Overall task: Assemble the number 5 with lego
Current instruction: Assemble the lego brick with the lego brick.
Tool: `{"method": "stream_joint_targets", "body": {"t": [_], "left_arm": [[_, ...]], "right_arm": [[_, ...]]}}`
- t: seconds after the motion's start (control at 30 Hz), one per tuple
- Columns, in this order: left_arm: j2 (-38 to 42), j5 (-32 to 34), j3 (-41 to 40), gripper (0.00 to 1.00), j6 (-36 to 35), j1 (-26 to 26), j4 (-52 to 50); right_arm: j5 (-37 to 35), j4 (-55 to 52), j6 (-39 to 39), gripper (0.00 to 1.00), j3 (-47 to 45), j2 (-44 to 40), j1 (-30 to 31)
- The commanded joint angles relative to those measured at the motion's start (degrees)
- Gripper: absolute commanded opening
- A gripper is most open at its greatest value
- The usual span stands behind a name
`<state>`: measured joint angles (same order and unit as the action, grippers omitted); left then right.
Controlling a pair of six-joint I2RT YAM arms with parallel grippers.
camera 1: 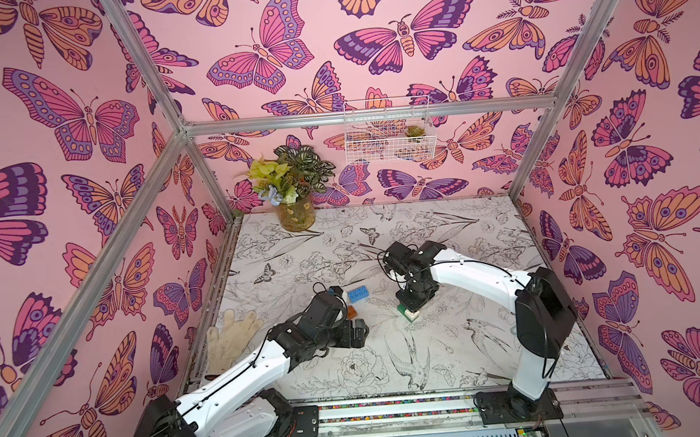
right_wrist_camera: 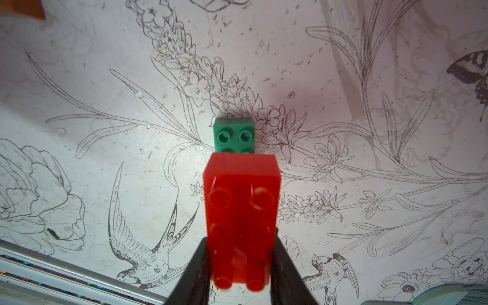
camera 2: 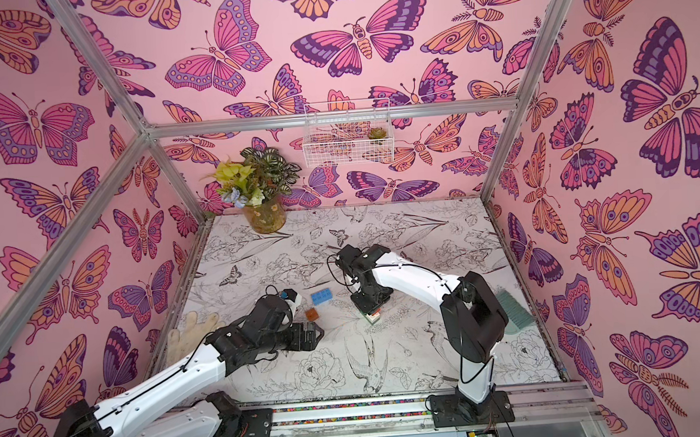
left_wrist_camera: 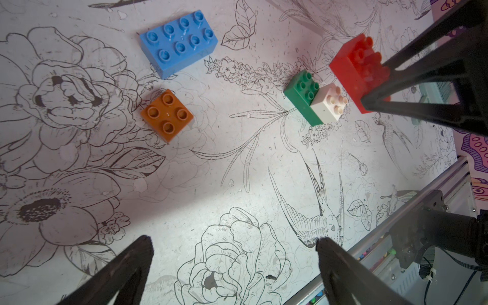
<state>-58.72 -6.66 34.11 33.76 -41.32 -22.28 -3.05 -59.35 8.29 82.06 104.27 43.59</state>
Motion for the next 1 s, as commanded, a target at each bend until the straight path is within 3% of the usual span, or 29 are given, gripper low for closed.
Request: {"method": "stream_joint_targets", "body": {"t": [0.0, 0.97], "left_arm": [[-0.7, -0.7, -1.1, 1.0, 0.3, -0.3, 0.9], [-1.6, -1.7, -1.6, 1.0, 0.3, -0.7, 2.3]], "right_arm": [[0.3, -0.2, -1.3, 0.08, -0.3, 1.4, -0.1], [1.8, 5.6, -0.9, 0.08, -4.9, 3.3, -1.1]]}}
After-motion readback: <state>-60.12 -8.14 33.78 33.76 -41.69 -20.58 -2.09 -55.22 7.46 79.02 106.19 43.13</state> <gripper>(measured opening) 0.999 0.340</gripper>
